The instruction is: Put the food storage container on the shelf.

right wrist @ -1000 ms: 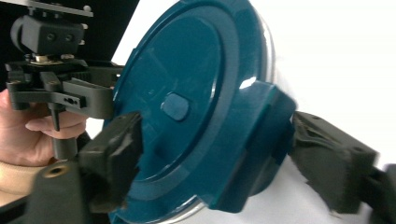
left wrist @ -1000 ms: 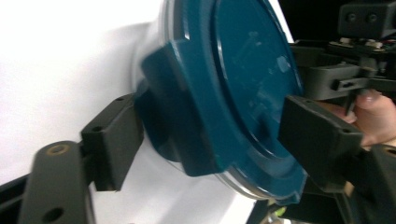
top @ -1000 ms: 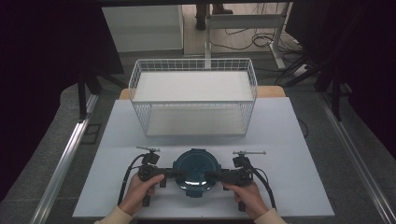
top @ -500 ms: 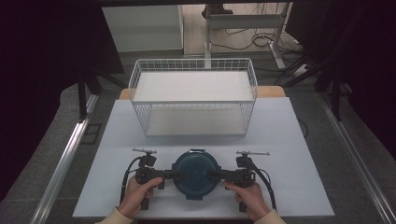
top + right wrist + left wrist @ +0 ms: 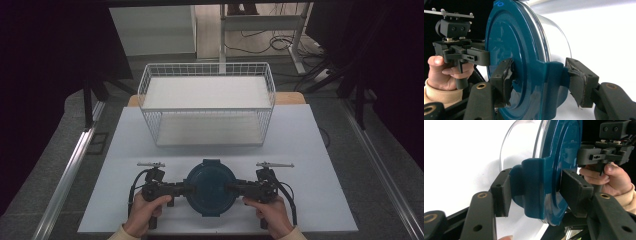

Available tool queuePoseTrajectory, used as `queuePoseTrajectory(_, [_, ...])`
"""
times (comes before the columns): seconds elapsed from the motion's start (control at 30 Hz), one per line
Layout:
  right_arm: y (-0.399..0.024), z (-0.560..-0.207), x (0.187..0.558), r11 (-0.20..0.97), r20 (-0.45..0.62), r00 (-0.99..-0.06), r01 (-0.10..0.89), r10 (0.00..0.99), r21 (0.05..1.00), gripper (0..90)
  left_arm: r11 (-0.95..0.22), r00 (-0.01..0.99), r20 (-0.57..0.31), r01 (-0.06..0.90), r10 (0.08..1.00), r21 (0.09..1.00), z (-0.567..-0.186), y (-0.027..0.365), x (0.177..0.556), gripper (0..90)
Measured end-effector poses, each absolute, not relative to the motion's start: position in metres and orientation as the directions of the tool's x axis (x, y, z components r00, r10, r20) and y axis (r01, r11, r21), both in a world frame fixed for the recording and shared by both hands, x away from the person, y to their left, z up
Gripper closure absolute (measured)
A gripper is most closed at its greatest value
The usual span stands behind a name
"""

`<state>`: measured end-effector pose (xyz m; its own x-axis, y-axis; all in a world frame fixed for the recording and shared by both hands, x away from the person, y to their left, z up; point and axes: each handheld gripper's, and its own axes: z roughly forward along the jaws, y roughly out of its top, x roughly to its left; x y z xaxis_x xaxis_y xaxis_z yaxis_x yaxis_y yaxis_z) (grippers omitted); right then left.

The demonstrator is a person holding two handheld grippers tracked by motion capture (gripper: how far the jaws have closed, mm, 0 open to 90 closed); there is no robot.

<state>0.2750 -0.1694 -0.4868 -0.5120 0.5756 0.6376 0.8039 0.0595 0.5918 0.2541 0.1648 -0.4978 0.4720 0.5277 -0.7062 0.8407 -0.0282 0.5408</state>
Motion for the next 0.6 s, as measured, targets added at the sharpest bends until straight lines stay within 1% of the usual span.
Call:
queuePoseTrajectory(0.3, [-0.171, -0.465, 0.266, 0.094, 0.563, -0.6, 0.727, 0.568, 0.681, 41.5, -0.045, 0.535, -0.656, 0.792, 0.532, 0.609, -0.478, 0.163, 0.245, 45.3])
queuePoseTrajectory(0.6, [-0.17, -0.444, 0.259, 0.117, 0.496, -0.657, 0.661, 0.568, 0.741, 41.5, -0.059, 0.581, -0.619, 0.753, 0.529, 0.656, -0.461, 0.163, 0.24, 45.0])
